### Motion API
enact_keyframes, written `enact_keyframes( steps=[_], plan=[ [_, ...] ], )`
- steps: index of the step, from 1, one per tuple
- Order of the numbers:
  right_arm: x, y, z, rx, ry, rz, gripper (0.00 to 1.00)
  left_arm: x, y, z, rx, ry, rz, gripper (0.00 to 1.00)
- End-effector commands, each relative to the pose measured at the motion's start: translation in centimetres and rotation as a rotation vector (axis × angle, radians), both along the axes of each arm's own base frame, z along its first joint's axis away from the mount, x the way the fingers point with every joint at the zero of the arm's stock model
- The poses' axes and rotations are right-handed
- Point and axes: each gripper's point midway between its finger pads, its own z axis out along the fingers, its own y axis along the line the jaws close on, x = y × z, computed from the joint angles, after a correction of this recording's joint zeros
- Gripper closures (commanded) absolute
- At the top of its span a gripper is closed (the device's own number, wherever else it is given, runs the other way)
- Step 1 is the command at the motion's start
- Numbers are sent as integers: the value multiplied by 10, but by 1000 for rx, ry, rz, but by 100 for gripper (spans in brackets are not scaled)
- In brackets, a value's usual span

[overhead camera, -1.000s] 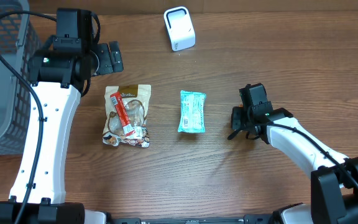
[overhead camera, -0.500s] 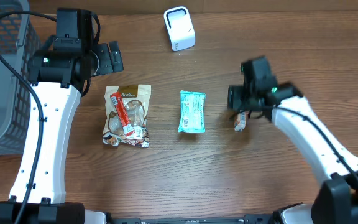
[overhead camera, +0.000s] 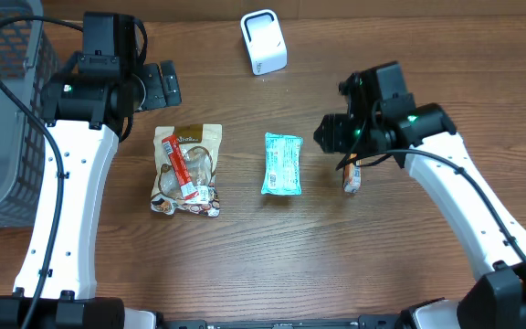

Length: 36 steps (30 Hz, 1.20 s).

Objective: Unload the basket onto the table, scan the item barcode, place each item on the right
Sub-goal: 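Move the right gripper left over the teal pack, then lower the right gripper and grasp the teal pack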

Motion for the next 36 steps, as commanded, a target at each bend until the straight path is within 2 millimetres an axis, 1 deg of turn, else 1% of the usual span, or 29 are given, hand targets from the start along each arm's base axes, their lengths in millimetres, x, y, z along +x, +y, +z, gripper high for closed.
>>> enact_keyframes(
  steps=[1, 2, 4, 9, 13, 23, 36],
  plan=[
    [-15, 14, -17, 28, 43, 51, 46, 2, 2, 5, -2, -14, 17, 0],
    [-20, 19, -23, 27, 46, 68, 46, 2, 2, 5, -2, -13, 17, 0],
    [-23, 26, -26, 27, 43, 89, 46, 2, 2, 5, -2, -13, 17, 0],
    [-29, 47, -25, 34, 20, 146, 46, 2, 2, 5, -2, -14, 17, 0],
    [-32, 56, -27, 34, 20, 171, 45, 2, 2, 5, -2, -14, 17, 0],
    [-33, 56, -48, 12, 77, 171, 44, 2, 2, 5, -2, -14, 17, 0],
    [-31, 56, -47, 15, 68, 171, 42, 2, 2, 5, -2, -14, 17, 0]
  ],
)
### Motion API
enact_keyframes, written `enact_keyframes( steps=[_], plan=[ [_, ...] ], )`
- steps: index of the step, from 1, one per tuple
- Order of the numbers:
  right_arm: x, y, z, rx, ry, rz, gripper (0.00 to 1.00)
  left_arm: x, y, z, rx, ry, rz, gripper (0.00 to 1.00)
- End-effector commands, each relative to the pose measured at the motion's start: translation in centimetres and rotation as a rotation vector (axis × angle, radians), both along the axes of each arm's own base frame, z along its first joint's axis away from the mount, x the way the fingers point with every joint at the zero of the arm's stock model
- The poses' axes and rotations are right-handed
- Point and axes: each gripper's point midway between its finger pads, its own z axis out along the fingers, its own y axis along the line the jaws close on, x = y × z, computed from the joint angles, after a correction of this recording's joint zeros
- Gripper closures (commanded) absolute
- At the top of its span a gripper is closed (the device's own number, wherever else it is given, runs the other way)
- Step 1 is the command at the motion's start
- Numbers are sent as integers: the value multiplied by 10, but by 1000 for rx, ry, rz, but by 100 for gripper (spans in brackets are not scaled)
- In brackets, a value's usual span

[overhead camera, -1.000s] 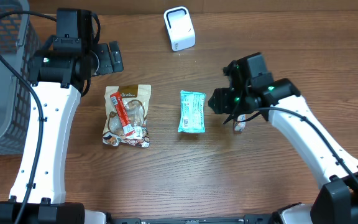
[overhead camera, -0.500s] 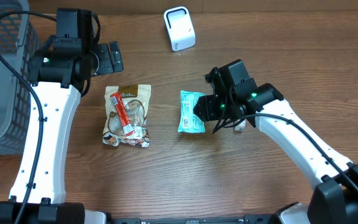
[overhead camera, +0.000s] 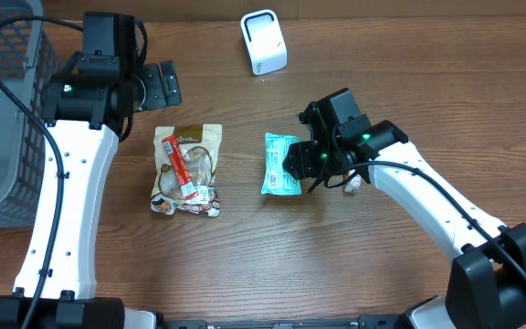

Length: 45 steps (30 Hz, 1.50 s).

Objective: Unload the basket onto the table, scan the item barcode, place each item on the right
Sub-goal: 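Lower the right gripper and grasp the teal pack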

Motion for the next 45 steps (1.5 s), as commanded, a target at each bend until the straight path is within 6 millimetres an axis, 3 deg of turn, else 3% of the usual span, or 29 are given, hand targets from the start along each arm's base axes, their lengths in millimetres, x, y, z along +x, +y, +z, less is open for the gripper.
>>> enact_keyframes(
  steps=[1, 18, 29, 31, 32, 33, 35, 43, 45],
  plan=[
    [0, 0, 0, 4, -3, 4, 42, 2, 2, 5, -2, -14, 17, 0],
    [11, -9, -4, -57, -48, -29, 42, 2, 2, 5, -2, -14, 17, 0],
    [10, -7, -23, -64, 2, -24, 43, 2, 2, 5, -2, -14, 17, 0],
    [11, -6, -25, -63, 5, -23, 50, 2, 2, 5, -2, -14, 17, 0],
    [11, -6, -24, -62, 3, -23, 62, 2, 2, 5, -2, -14, 17, 0],
    [12, -5, -23, -55, -2, -21, 83, 2, 2, 5, -2, -14, 17, 0],
    [13, -2, -18, -42, -7, -18, 93, 2, 2, 5, -2, -14, 17, 0],
    [17, 18, 53, 113, -121, 26, 96, 2, 2, 5, -2, -14, 17, 0],
    [15, 25, 62, 161, -130, 48, 96, 2, 2, 5, -2, -14, 17, 0]
  ],
)
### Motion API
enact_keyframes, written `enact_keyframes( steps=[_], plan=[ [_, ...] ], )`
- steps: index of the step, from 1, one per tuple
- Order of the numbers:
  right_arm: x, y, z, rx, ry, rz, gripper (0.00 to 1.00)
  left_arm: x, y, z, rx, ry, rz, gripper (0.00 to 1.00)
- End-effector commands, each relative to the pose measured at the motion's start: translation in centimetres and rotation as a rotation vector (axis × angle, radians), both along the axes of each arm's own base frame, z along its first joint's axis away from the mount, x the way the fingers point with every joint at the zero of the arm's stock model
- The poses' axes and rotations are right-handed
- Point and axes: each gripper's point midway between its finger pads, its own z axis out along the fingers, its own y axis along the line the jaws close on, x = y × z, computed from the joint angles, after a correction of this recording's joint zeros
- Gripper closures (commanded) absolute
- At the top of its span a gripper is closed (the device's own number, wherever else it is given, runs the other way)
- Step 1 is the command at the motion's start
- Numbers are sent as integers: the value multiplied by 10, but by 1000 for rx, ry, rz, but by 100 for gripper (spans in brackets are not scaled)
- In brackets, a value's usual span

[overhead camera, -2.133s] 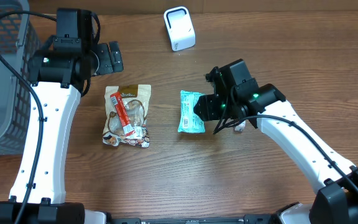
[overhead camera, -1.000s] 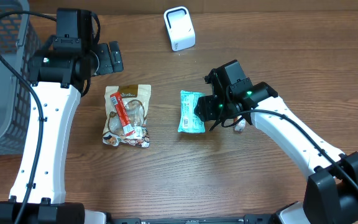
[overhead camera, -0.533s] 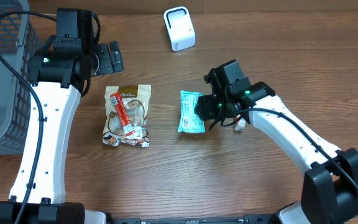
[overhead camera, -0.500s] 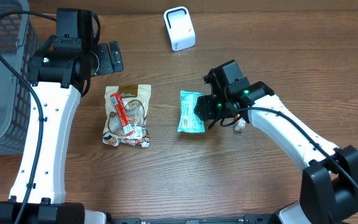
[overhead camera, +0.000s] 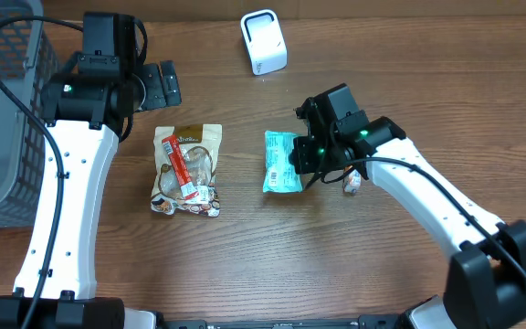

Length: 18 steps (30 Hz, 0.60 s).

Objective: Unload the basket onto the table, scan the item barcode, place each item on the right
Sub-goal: 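Lower the right gripper and grasp the teal pack, then slide the teal pack left toward the brown bag and release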

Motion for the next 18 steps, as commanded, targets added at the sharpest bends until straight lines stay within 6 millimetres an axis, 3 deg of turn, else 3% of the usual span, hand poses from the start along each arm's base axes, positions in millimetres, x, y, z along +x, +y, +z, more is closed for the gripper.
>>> enact_keyframes(
  steps=[1, 8, 13, 18],
  plan=[
    [4, 19, 55, 145, -98, 51, 96, 2, 2, 5, -2, -13, 17, 0],
    [-3, 41, 46, 163, -90, 109, 96, 2, 2, 5, -2, -13, 17, 0],
    [-10, 71, 23, 107, -109, 168, 96, 2, 2, 5, -2, -14, 17, 0],
    [-15, 83, -2, 19, -120, 185, 96, 2, 2, 5, -2, -14, 17, 0]
  ],
)
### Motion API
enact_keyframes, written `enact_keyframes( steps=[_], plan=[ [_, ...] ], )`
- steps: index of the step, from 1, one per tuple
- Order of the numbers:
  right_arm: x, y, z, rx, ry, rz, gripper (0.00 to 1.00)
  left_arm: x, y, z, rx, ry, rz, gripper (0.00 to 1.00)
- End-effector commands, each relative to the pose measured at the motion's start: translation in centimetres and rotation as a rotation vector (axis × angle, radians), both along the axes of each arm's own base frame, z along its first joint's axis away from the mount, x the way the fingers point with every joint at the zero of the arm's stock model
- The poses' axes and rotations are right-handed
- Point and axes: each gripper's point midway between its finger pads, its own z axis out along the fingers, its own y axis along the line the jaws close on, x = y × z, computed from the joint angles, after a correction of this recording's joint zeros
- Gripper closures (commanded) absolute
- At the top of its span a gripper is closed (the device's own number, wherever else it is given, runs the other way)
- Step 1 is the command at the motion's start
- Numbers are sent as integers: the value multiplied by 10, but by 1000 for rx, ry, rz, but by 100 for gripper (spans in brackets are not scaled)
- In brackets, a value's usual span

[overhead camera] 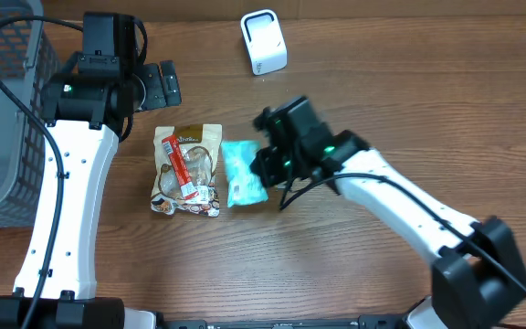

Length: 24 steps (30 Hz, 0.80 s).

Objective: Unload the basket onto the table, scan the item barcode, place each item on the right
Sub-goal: 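Slide the teal pack left toward the brown bag and release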

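Note:
The teal packet (240,174) sits tilted beside the snack bag, its right edge under my right gripper (257,166), which appears shut on that edge; the jaws are hidden under the black wrist. The white barcode scanner (263,41) stands at the back of the table, well behind the packet. My left gripper (164,84) hangs open behind the snack bag and holds nothing.
A clear snack bag with a red label (186,171) lies just left of the packet, nearly touching it. A grey wire basket (3,110) fills the left edge. My right arm's white link crosses the table at the middle right.
My right gripper has moved left, and the teal packet has gone with it from the table's middle to right beside the snack bag. The small brown item by the arm no longer shows.
My right gripper first hung over a small brown item right of the teal packet. It then stood at the packet's right edge and stayed there at the following moment. Now gripper and packet are both further left, against the snack bag. The left arm has stayed still.

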Motion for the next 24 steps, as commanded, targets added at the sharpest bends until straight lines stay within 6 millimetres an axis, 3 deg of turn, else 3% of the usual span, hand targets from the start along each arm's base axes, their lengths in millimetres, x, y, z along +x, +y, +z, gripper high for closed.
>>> enact_keyframes(
  steps=[1, 9, 10, 11, 12, 13, 14, 17, 19, 21, 24],
  plan=[
    [9, 6, -3, -39, -52, -13, 96, 2, 2, 5, -2, -14, 17, 0],
    [8, 9, -4, -37, -51, -5, 96, 2, 2, 5, -2, -14, 17, 0],
    [7, 9, -5, -39, -50, -3, 92, 2, 2, 5, -2, -14, 17, 0],
    [7, 10, -5, -40, -49, -2, 79, 2, 2, 5, -1, -14, 17, 0],
    [7, 10, -5, -40, -49, -2, 74, 2, 2, 5, -1, -14, 17, 0],
    [7, 10, -5, -41, -49, -2, 58, 2, 2, 5, -2, -14, 17, 0],
    [7, 10, -5, -40, -50, -2, 51, 2, 2, 5, -1, -14, 17, 0],
    [8, 11, -2, -34, -56, -2, 45, 2, 2, 5, -2, -14, 17, 0],
    [10, 12, 17, -16, -82, -4, 45, 2, 2, 5, -2, -14, 17, 0],
    [15, 14, 47, 16, -134, -12, 41, 2, 2, 5, -2, -14, 17, 0],
    [26, 3, 80, -10, -217, -66, 36, 2, 2, 5, -2, -14, 17, 0]
  ],
)
